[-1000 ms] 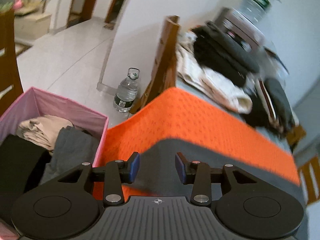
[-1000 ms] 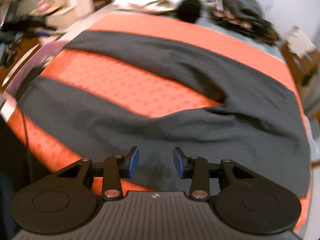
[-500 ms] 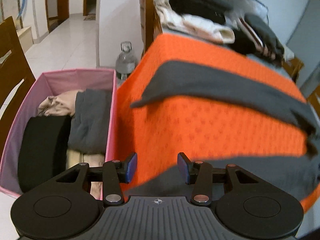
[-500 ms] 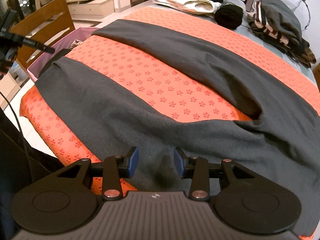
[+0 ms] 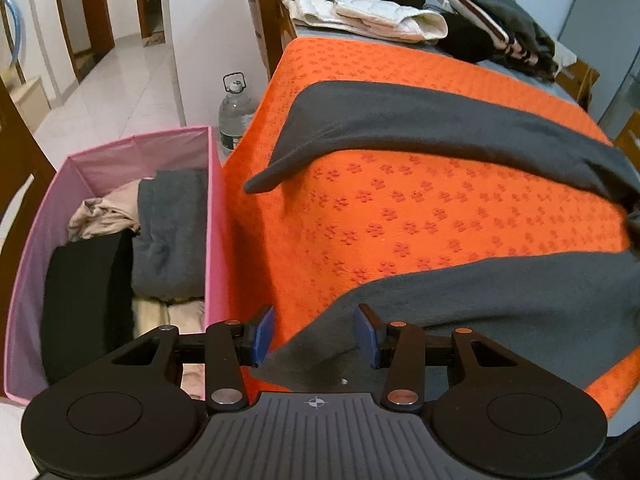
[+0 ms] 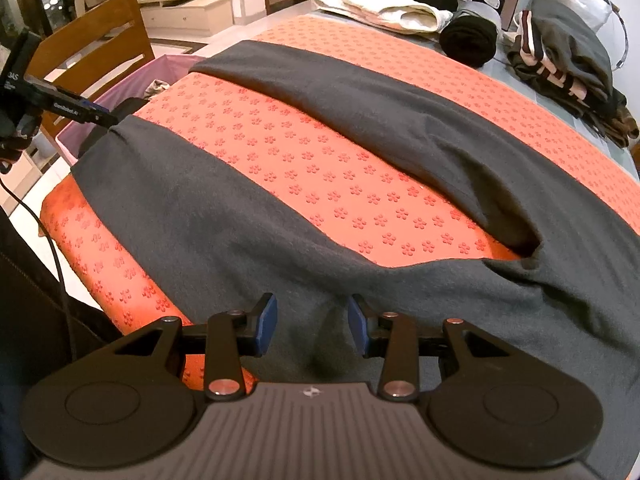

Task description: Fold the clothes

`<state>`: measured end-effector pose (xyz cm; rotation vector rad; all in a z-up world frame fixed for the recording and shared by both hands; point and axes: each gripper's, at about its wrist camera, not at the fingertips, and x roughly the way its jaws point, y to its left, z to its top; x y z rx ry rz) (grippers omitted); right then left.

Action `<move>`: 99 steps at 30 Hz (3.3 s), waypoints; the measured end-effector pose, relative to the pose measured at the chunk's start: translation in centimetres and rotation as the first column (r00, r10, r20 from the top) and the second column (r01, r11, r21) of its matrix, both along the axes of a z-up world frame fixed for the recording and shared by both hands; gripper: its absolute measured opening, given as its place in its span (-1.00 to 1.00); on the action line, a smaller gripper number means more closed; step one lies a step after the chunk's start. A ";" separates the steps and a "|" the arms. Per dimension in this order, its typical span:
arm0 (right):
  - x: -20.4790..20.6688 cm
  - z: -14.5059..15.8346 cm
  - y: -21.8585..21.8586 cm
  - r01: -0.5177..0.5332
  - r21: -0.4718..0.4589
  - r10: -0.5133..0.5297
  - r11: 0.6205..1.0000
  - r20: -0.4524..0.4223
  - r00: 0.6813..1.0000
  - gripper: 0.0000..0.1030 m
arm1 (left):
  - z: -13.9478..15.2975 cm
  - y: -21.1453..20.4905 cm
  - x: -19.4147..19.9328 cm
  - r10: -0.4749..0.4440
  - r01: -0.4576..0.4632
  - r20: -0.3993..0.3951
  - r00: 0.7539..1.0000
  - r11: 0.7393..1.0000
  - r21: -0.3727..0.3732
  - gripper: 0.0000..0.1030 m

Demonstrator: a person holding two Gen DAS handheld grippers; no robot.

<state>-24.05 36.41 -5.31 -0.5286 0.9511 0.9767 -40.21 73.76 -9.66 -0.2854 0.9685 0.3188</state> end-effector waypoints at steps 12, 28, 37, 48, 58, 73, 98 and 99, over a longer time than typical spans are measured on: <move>-0.8 0.3 2.3 -0.012 0.017 0.012 1.000 0.012 1.000 -0.13 | 0.0 1.4 -0.8 -0.132 0.133 -0.026 0.991 0.991 0.010 -0.23; -0.6 0.9 7.3 -0.130 -0.015 0.130 0.991 0.047 0.990 -0.13 | -4.0 0.9 0.7 -0.383 0.399 -0.139 0.913 0.910 0.114 -0.92; 0.0 0.5 8.9 -0.168 -0.011 0.168 0.986 0.044 0.985 -0.13 | 1.9 4.8 -1.1 -0.289 0.288 -0.043 0.956 0.957 -0.030 -0.91; 0.7 -0.5 9.9 -0.163 -0.018 0.164 0.986 0.047 0.985 -0.13 | -0.1 5.6 -1.2 -0.112 0.121 -0.140 0.984 0.991 0.053 -0.79; 0.5 -0.2 14.8 -0.312 0.062 0.310 0.948 0.038 0.950 -0.14 | 2.1 1.0 -0.6 -0.294 0.293 -0.026 0.955 0.955 -0.034 -0.75; -2.0 -0.9 26.5 -0.680 0.062 0.681 0.731 0.007 0.733 -0.16 | 1.0 -3.7 -2.0 -0.162 0.163 0.023 0.987 0.980 -0.115 -0.69; -1.3 -0.9 31.7 -0.780 -0.022 0.780 0.625 -0.036 0.625 -0.96 | 0.6 -4.7 -2.8 -0.030 0.035 0.052 0.998 0.996 -0.085 -0.60; -1.2 -1.2 31.6 -0.780 -0.027 0.779 0.626 -0.036 0.626 -0.95 | 0.6 -4.7 -2.9 -0.029 0.034 0.053 0.998 0.996 -0.087 -0.60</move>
